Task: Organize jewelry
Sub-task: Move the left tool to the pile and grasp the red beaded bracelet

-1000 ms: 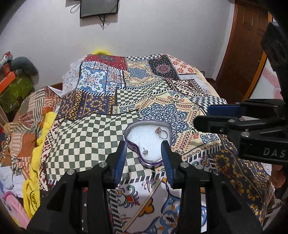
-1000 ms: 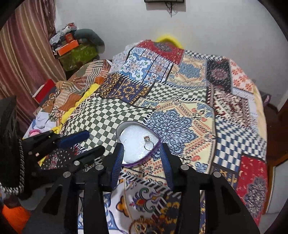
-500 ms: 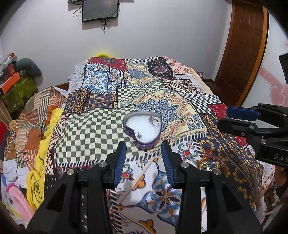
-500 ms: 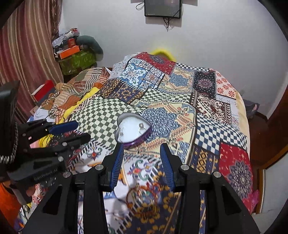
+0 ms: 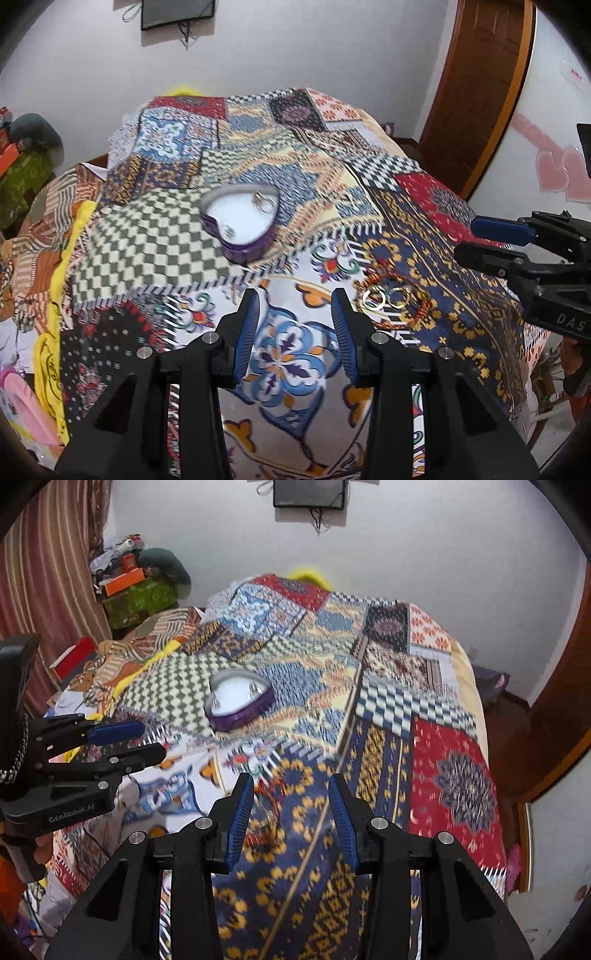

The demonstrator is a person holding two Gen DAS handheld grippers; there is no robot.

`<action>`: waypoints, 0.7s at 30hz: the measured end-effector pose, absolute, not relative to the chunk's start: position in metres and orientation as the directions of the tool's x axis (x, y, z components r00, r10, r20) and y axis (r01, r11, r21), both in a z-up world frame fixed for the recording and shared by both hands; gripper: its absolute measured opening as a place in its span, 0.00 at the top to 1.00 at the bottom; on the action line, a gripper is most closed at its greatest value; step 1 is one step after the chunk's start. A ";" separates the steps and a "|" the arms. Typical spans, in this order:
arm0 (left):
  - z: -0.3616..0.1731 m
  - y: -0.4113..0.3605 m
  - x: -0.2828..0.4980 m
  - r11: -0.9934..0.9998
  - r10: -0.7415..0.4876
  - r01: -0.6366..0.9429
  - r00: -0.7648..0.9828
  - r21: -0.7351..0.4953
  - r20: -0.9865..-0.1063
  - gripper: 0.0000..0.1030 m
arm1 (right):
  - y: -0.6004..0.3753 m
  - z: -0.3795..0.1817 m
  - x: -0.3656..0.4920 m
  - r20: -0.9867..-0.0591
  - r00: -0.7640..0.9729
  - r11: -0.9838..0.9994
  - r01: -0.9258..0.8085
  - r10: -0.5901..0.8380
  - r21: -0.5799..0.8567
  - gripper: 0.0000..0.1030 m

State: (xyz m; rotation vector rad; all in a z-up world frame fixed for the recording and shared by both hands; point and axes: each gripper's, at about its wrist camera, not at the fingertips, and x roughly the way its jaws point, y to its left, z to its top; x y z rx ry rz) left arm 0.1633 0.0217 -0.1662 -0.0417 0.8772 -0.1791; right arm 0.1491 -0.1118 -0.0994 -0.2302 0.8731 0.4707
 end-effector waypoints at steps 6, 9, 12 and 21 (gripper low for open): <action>-0.183 0.005 0.170 0.976 -0.212 0.169 0.594 -0.137 -0.776 0.62 | -0.126 -0.118 0.146 -0.803 0.523 0.885 -0.466 0.286 0.011 0.63; -0.189 0.000 0.175 0.970 -0.237 0.184 0.579 -0.159 -0.780 0.62 | -0.130 -0.123 0.148 -0.809 0.513 0.887 -0.462 0.287 0.021 0.63; -0.192 -0.004 0.178 0.966 -0.254 0.191 0.579 -0.173 -0.775 0.64 | -0.129 -0.128 0.149 -0.812 0.508 0.883 -0.470 0.288 0.019 0.63; -0.206 -0.008 0.193 0.947 -0.319 0.210 0.527 -0.243 -0.788 0.83 | -0.116 -0.141 0.158 -0.827 0.466 0.860 -0.508 0.315 0.041 0.63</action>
